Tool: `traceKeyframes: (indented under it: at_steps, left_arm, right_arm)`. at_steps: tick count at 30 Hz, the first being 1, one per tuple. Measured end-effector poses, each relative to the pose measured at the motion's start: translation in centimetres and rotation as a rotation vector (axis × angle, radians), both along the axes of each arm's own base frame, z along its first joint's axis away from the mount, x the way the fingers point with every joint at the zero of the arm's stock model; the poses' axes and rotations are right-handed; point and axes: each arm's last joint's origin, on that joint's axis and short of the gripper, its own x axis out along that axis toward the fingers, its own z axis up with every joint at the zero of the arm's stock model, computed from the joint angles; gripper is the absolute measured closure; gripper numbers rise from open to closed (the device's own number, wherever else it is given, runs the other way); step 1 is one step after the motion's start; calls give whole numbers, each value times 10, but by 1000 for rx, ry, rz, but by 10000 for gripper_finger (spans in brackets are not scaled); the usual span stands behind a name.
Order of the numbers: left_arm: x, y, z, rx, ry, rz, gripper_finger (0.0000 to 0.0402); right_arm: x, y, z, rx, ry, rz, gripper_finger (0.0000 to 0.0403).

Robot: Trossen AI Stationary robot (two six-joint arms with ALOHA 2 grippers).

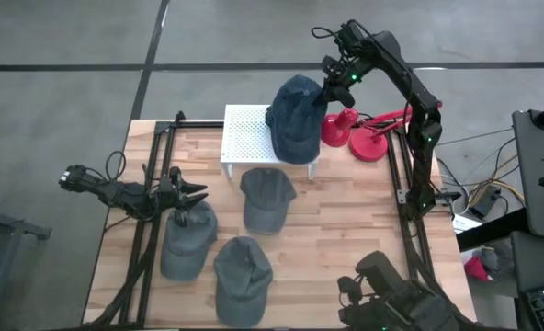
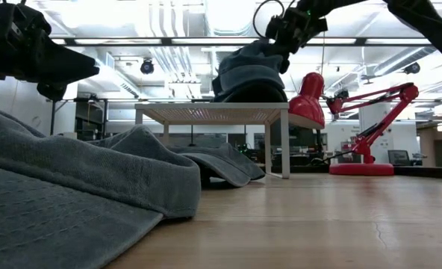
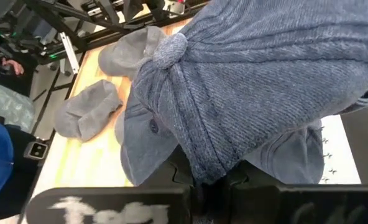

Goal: Pick & Place hat
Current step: Stack the dark blue cap on the stacked dark blue caps on the shelf

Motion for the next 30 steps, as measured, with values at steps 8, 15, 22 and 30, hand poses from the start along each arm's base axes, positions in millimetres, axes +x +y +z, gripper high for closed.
traceKeyframes:
  at_steps: [8,15,22,30]
  left_arm:
    - [0,0,0,0,0,0,280]
    - [0,0,0,-1,0,0,280]
    - [0,0,0,-1,0,0,280]
    - [0,0,0,-1,0,0,280]
  right_arm:
    - [3,-8,0,-114,48,-65,360]
    - [2,-9,-1,-152,88,-87,311]
    - [3,-10,0,-157,84,-87,269]
    - [2,-9,0,-166,99,-100,227]
